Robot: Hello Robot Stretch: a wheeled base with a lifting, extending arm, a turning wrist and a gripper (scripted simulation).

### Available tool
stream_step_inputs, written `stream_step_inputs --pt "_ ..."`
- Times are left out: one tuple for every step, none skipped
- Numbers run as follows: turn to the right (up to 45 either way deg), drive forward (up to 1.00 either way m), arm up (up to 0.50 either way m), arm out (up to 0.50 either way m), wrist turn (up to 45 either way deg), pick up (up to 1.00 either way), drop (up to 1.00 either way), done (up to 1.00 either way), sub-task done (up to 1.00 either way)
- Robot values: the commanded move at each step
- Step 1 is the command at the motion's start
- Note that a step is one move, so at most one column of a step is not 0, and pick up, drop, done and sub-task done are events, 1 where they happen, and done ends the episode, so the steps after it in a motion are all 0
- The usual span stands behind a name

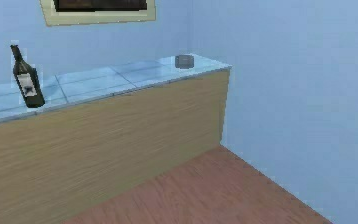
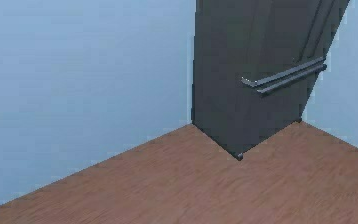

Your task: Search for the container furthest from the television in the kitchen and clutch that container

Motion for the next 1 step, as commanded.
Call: stream_step_inputs --pt "-3.0 0.00 0.00 0.00 0.0 0.00 0.00 0.00 0.00"
